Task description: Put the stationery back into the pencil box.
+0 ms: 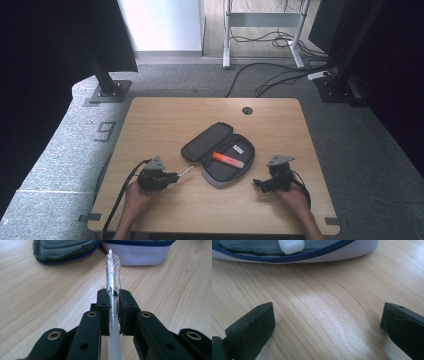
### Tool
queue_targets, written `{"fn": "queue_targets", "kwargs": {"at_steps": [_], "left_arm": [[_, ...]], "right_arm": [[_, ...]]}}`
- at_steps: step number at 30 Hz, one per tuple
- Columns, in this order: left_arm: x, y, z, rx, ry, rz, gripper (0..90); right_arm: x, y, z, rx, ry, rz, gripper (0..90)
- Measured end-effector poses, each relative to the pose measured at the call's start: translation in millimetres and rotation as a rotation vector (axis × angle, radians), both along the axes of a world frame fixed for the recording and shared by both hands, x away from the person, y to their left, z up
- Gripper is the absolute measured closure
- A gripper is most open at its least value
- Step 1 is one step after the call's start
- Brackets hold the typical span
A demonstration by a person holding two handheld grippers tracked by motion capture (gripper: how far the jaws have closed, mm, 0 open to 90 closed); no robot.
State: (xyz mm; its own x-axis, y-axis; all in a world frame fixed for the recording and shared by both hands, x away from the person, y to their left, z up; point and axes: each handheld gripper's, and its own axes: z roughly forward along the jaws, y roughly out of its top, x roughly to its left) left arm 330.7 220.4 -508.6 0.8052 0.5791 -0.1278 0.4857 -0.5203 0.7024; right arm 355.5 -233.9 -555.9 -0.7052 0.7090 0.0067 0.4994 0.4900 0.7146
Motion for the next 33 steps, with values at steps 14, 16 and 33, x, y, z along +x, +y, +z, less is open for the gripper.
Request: {"fn": "queue_targets", "kwargs": {"at_steps": [14, 16, 33], "left_arm": [[1.7, -13.2, 25.5, -0.041, -0.018, -0.040, 80.1], [5.2, -17.3, 28.9, -0.058, -0.017, -0.048, 80.1], [35.3, -60.2, 34.9, -0.043, -0.035, -0.078, 80.0]], "right_arm": [[0.2, -0.1, 0.0, 0.000, -0.001, 0.000, 0.0], [0.2, -0.1, 0.0, 0.000, 0.000, 0.000, 0.0], [0.2, -0.1, 0.1, 0.000, 0.000, 0.000, 0.0]]}}
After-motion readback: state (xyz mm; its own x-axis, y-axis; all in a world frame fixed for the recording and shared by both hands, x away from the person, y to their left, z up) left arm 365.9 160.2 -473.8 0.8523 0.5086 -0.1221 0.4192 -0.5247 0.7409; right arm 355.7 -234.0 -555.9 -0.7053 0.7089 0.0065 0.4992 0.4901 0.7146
